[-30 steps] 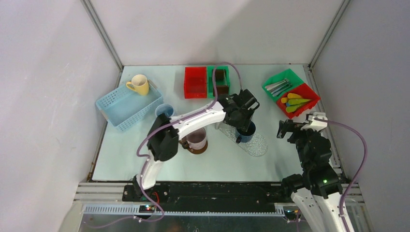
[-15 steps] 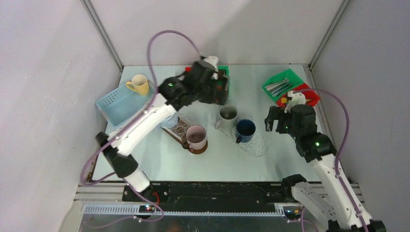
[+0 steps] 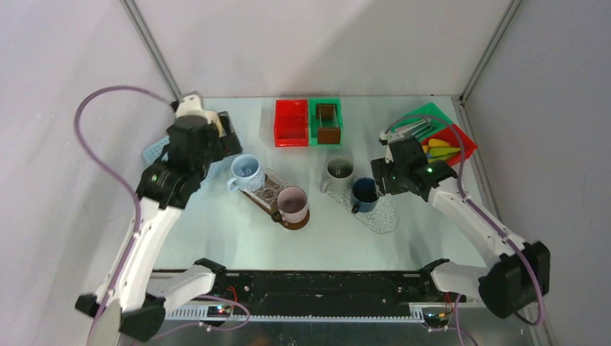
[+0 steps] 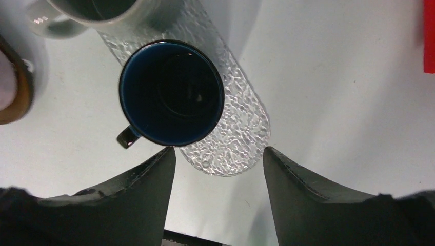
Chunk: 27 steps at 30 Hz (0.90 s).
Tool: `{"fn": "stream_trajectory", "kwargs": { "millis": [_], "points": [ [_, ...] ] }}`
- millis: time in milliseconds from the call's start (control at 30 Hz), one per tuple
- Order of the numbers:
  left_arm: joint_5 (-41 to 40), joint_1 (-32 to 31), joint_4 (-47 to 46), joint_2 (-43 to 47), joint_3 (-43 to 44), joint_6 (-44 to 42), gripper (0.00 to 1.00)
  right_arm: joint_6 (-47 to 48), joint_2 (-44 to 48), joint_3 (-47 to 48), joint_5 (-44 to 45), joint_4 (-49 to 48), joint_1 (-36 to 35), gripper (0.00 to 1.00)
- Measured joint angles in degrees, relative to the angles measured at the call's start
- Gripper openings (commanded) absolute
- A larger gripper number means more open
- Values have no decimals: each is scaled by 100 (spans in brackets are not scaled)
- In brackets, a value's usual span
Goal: Prepare toiletry sets of a toothbrush and toothpaste on the tray
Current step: Adjust the cup on the tray.
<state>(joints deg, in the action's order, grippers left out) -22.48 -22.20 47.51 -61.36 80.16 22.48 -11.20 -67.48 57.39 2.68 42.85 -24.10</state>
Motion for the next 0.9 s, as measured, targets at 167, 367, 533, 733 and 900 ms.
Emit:
{"fn": "stream_trajectory", "kwargs": {
  "millis": [167,367,533,733,900],
  "points": [
    [-796,254,-645,975,-1005,-293,100,52,-723,33,168,11,-72,44],
    [-1738,291,-1322,1226,-1768,-597,100,24,-1115,63,219,-98,-116,38],
    [-2194,313,-1685,1209,-2240,-719,100,-22,-1438,140,267,-323,-168,30],
    [-2430,326,-1902,1226,-2354,-802,100,-192,-1762,149,341,-492,-168,9],
    [-2542,328,-2009,1263,-2361,-817,100,-625,-1768,179,468,-407,-269,0]
  ]
}}
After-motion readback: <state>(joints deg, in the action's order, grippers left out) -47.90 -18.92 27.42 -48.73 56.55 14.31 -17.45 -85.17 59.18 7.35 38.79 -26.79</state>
